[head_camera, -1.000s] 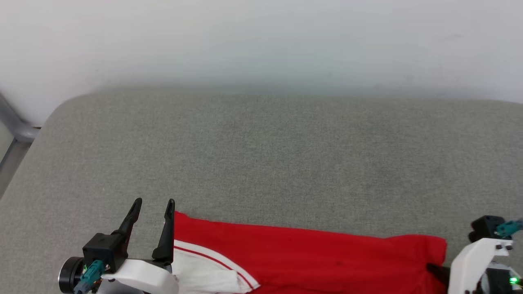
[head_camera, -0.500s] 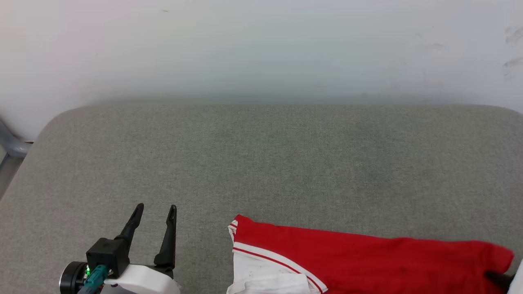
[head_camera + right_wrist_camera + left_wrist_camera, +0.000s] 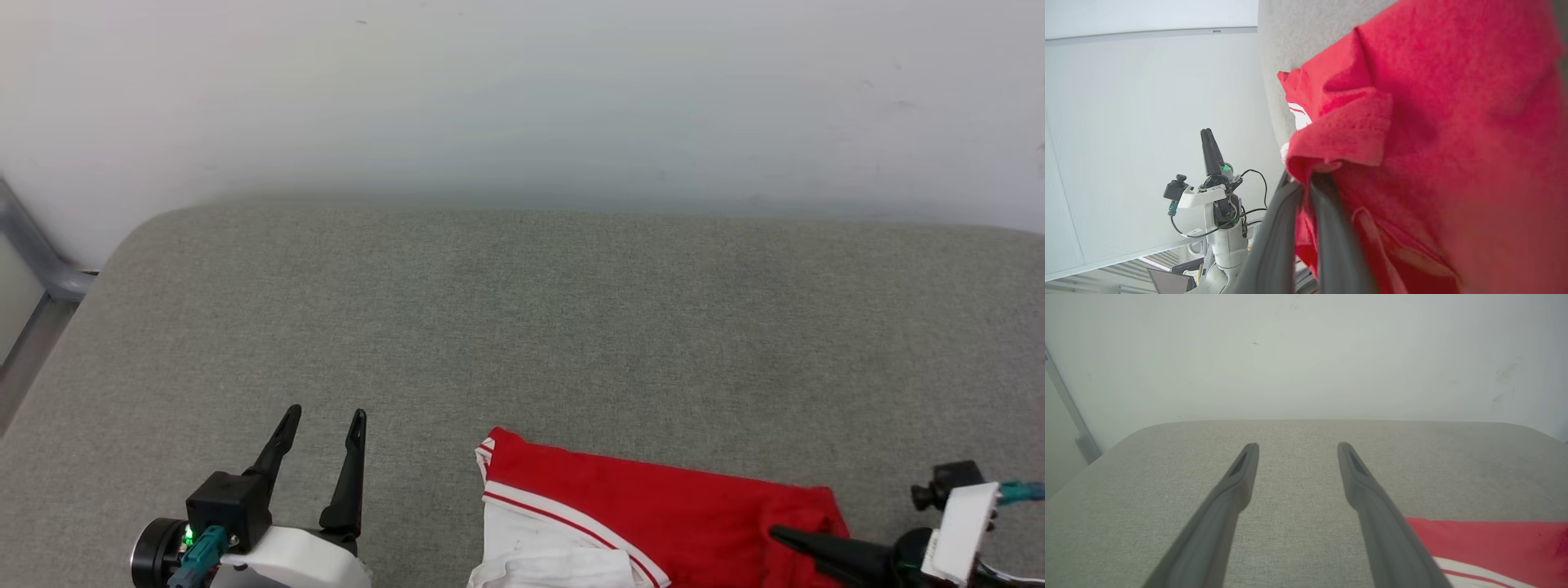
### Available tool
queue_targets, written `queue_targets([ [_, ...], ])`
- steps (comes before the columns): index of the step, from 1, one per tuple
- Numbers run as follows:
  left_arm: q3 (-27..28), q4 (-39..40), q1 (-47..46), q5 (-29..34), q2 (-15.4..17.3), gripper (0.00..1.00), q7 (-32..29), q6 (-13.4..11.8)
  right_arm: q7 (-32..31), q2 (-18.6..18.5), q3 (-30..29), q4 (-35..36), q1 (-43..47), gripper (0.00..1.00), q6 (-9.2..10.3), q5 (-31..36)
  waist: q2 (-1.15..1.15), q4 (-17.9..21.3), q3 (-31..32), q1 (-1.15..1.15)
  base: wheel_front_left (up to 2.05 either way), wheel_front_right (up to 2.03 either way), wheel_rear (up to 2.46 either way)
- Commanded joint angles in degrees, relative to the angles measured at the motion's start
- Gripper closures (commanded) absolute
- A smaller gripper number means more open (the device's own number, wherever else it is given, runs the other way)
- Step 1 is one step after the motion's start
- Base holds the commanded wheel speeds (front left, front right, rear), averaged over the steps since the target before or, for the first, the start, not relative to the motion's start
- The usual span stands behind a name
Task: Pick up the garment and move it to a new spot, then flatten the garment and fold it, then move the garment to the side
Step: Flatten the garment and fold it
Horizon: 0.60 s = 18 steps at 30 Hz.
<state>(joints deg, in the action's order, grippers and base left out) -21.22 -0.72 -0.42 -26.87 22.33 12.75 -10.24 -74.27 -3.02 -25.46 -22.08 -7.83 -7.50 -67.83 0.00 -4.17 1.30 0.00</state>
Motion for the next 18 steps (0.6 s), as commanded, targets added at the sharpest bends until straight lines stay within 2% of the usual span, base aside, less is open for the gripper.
queue_targets([
  [1,0.0,0.2,-0.7,0.2,-0.1,0.0,-0.1,0.1,0.8,0.2,1.3,-0.4,-0.9,1.0,0.03,-1.4,0.0,-0.3,-0.2,0.0,0.0,0.0,0.0],
  [7,-0.6,0.2,-1.8,0.3,-0.4,0.0,-0.2,0.4,7.8,0.2,15.2,-1.2,-2.5,1.0,0.03,-11.8,0.0,-1.9,-2.1,0.0,0.0,0.0,0.0],
  [13,-0.9,-0.4,-3.8,0.4,-1.0,0.0,0.3,0.7,16.8,0.2,30.1,0.2,-5.1,1.0,0.03,-18.8,0.0,-3.4,-4.7,0.0,0.0,0.0,0.0],
  [18,-1.4,-1.1,-5.6,0.5,-1.9,0.0,0.8,1.1,25.1,0.2,38.3,-0.6,-7.7,1.0,0.02,-16.9,0.0,-4.9,-6.7,0.0,0.0,0.0,0.0],
])
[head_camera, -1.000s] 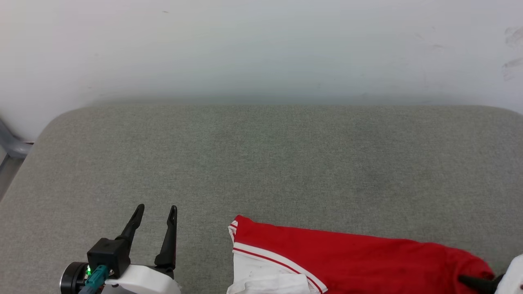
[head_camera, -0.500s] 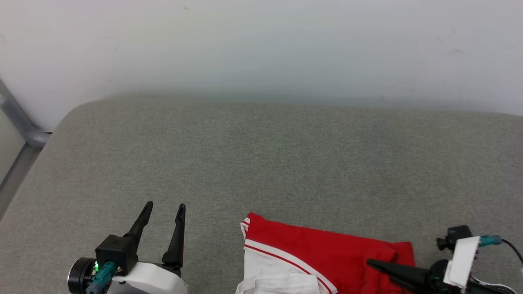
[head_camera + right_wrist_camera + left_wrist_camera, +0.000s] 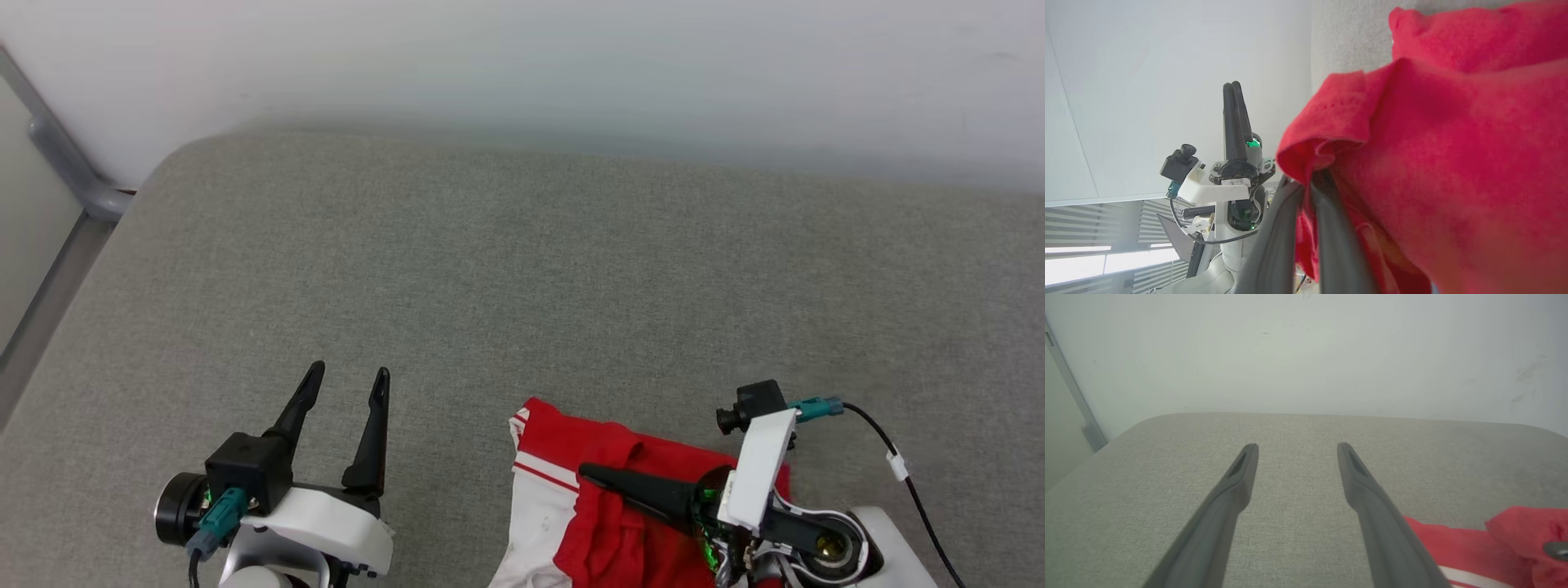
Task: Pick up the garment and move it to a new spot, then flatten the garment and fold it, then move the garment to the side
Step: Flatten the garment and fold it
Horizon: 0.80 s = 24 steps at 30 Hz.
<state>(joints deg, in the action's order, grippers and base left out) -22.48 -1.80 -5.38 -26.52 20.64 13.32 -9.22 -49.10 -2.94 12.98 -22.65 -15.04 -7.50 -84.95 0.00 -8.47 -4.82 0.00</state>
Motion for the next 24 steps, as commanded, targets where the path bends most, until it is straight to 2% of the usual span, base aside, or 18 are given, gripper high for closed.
queue_targets([
  [1,-0.1,-0.3,-0.9,0.1,-0.4,0.0,0.4,0.1,1.4,0.1,0.8,-0.8,-0.9,1.0,0.03,1.0,0.0,-0.8,-0.9,0.0,0.0,0.0,0.0],
  [3,-0.1,-0.7,-1.1,0.0,-0.7,0.0,0.6,0.3,3.7,0.1,2.5,-1.7,-1.6,1.0,0.02,2.7,0.0,-1.0,-1.4,0.0,0.0,0.0,0.0],
  [4,-0.1,-1.0,-1.3,0.0,-0.8,0.0,0.7,0.4,4.6,0.1,3.1,-2.2,-1.8,0.68,0.02,2.8,0.0,-1.1,-1.6,0.0,0.0,0.0,0.0],
  [5,-0.1,-1.2,-1.5,-0.1,-0.9,0.0,0.8,0.5,4.8,0.1,3.9,-2.6,-1.8,0.51,0.02,2.6,0.0,-1.2,-1.7,0.0,0.0,0.0,0.0],
  [6,-0.1,-1.4,-1.7,-0.1,-1.0,0.0,0.9,0.5,5.3,0.1,4.6,-2.7,-1.9,0.02,0.02,2.8,0.0,-1.2,-1.8,0.0,0.0,0.0,0.0],
  [11,0.1,-2.6,-1.7,0.1,-1.3,0.0,1.3,0.9,7.1,0.0,6.0,-1.7,-2.7,0.0,0.02,3.6,0.0,-0.6,-1.4,0.0,0.0,0.0,0.0],
  [16,0.2,-3.3,-1.4,0.3,-1.4,0.0,1.5,1.2,10.4,-1.9,7.8,2.9,-2.2,0.0,0.02,7.5,0.0,0.5,0.1,0.0,0.0,0.0,0.0],
  [22,0.6,-3.7,-0.1,0.2,-1.2,0.0,1.6,0.9,22.6,-7.6,8.1,8.0,-0.8,0.0,0.02,19.8,0.0,2.0,2.2,0.0,0.0,0.0,0.0],
  [24,0.8,-3.8,0.4,0.1,-1.1,0.0,1.6,0.7,26.7,-9.1,6.5,8.5,0.1,0.0,0.02,23.3,0.0,2.5,2.9,0.0,0.0,0.0,0.0],
])
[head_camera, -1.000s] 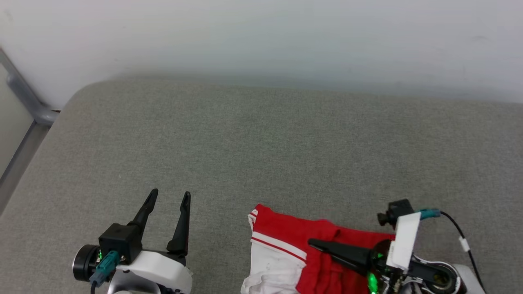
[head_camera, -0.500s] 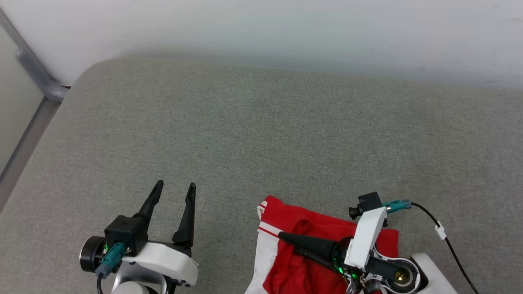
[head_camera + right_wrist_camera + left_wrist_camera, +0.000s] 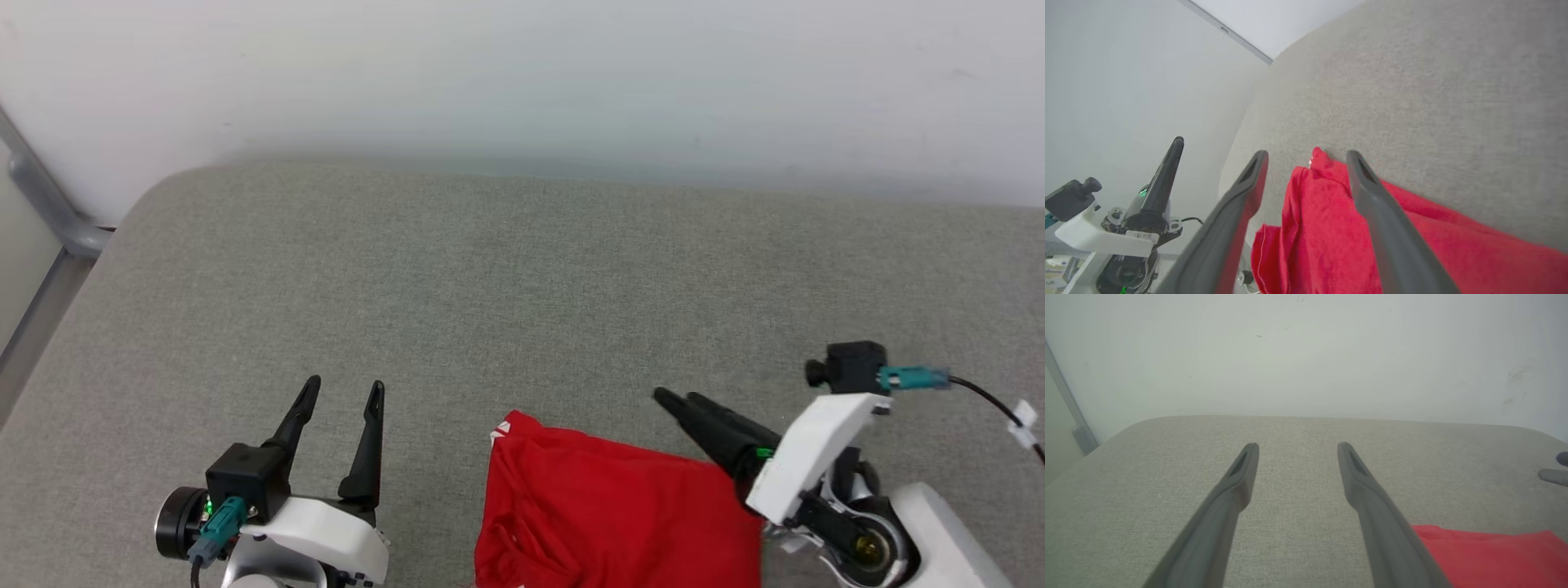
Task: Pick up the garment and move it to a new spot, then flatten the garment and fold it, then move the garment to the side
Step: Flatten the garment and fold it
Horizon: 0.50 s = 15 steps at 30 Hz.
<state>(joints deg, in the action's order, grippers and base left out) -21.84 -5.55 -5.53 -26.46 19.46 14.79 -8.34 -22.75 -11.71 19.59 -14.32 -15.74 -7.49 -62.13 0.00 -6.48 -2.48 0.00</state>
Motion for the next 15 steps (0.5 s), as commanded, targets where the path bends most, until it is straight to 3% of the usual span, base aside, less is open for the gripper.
queue_targets([
  [1,0.2,-0.1,0.8,0.0,0.3,0.0,0.2,-0.2,2.2,-1.6,-1.2,0.1,1.3,0.0,0.02,2.7,0.0,0.8,1.0,0.0,0.0,0.0,0.0],
  [8,1.2,0.3,3.2,-0.4,0.8,0.0,0.3,-1.4,10.3,-6.5,-10.2,-0.2,5.5,0.0,0.02,19.2,0.0,3.3,3.3,0.0,0.0,0.0,0.0],
  [11,1.6,0.7,4.0,-0.6,0.9,0.0,0.3,-1.9,12.3,-7.0,-14.0,1.1,7.4,0.0,0.02,26.6,0.0,4.3,3.9,0.0,0.0,0.0,0.0],
  [15,1.9,0.9,4.5,-0.9,1.0,0.0,0.3,-2.4,17.2,-5.1,-19.3,4.5,10.1,0.0,0.02,36.0,0.0,5.2,4.5,0.0,0.0,0.0,0.0],
])
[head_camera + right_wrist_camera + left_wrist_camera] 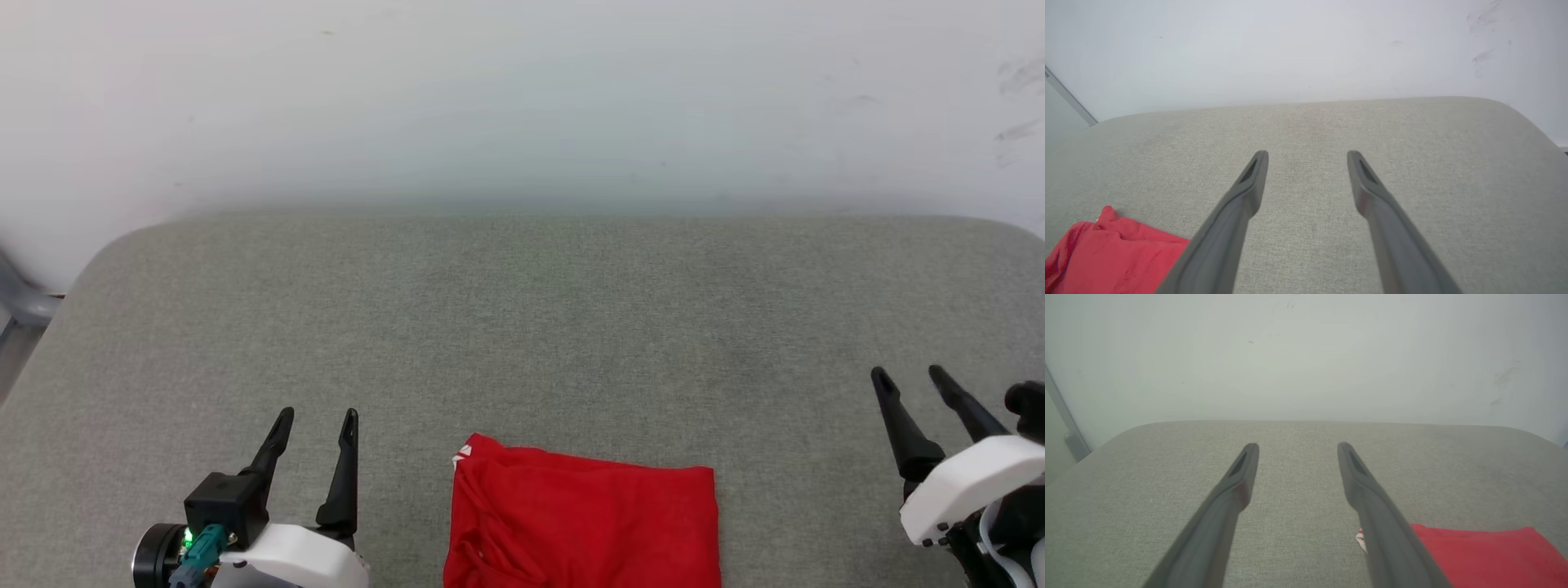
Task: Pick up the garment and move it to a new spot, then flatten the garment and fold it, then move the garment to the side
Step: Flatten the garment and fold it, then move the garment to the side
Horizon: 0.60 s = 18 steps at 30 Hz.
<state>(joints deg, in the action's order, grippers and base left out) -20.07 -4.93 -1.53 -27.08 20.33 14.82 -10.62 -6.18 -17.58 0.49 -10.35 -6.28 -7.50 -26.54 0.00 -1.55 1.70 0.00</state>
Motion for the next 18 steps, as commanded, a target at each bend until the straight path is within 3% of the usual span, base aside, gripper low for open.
queue_targets([
  [1,0.2,0.3,0.7,-0.3,0.2,0.0,0.3,-0.2,2.2,1.4,-1.0,1.7,1.3,0.0,0.03,3.1,0.0,0.6,0.4,0.0,0.0,0.0,0.0],
  [7,0.4,-0.2,1.9,-0.7,0.5,0.0,0.3,-0.6,7.0,5.2,-3.4,7.3,5.8,0.0,0.03,10.5,0.0,1.4,1.6,0.0,0.0,0.0,0.0],
  [18,1.2,-0.4,3.7,-0.7,1.1,0.0,0.2,-2.1,6.1,9.6,-2.9,13.0,11.8,0.0,0.03,14.8,0.0,1.7,2.5,0.0,0.0,0.0,0.0],
])
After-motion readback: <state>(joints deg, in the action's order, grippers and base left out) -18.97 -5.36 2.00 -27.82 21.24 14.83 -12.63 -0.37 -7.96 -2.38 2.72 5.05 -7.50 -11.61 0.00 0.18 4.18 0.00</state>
